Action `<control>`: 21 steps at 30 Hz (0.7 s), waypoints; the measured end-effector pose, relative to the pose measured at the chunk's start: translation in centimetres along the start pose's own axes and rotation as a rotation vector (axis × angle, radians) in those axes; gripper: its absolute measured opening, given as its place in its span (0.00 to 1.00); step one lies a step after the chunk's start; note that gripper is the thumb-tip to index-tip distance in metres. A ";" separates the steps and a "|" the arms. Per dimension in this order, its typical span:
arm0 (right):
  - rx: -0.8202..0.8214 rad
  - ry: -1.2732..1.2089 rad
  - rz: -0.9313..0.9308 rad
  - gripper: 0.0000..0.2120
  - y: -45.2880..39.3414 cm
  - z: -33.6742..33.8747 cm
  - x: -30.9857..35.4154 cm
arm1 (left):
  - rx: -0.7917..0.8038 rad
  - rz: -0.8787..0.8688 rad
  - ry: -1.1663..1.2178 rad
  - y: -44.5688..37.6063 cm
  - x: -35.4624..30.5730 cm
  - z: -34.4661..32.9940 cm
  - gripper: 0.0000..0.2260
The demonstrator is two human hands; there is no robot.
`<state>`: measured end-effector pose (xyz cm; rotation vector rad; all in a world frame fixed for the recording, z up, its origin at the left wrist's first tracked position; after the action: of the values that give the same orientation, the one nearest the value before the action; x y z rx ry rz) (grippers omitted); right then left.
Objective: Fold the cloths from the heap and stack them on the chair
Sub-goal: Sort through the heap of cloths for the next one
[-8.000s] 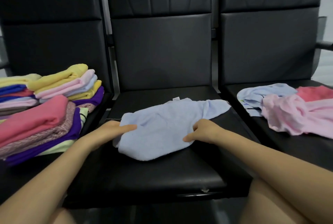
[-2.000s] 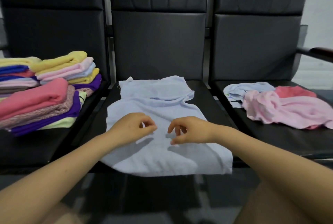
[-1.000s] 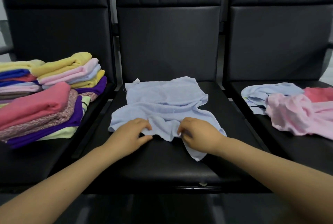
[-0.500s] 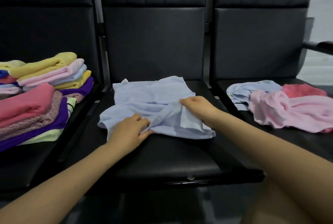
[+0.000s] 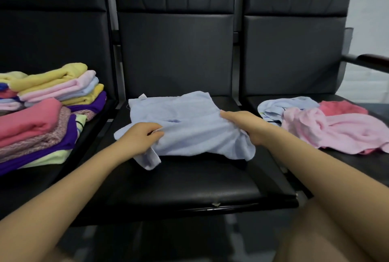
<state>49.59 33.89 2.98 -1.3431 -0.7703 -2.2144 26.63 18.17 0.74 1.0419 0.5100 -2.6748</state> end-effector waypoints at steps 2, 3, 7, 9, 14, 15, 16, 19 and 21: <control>0.043 0.144 0.122 0.14 0.3 0.3 0.4 | 0.064 0.050 0.025 0.2 0.5 1.2 0.15; 0.059 0.204 0.153 0.16 0.2 0.5 0.2 | 0.099 0.076 0.033 0.3 0.8 1.8 0.13; 0.040 0.376 0.177 0.17 -0.9 1.5 -1.5 | 0.151 0.148 0.046 1.1 1.9 3.6 0.06; 0.031 0.368 0.162 0.16 -1.7 1.9 -2.3 | 0.121 0.191 0.066 1.2 2.7 3.7 0.07; -0.060 0.448 0.138 0.16 -3.9 3.1 -3.7 | -0.030 0.278 0.137 0.4 4.0 3.4 0.11; -0.110 0.459 0.138 0.13 -4.2 3.3 -3.7 | -0.045 0.256 0.104 0.1 3.7 3.6 0.13; -0.169 0.447 0.147 0.11 -4.6 3.5 -3.5 | -0.037 0.212 0.034 -0.3 3.3 3.8 0.14; -0.384 0.318 0.197 0.09 -5.7 3.7 -2.7 | 0.066 0.131 -0.164 -1.2 2.3 3.6 0.17; -0.487 0.218 0.213 0.10 -6.4 3.2 -2.2 | 0.040 0.090 -0.115 -1.7 2.3 3.0 0.19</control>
<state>48.72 40.97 0.71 -1.2836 -0.0011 -2.4045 22.58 18.37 1.59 0.8926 0.3800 -2.6557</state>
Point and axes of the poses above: each hand's wrist, its own y-axis away from the middle knuckle, its own z-axis out of the back of the hand, x = y × z, the point moved 4 cm from there along -y, towards the middle knuckle, and after that the axes turned 8 degrees about y, right-handed, at the moved point
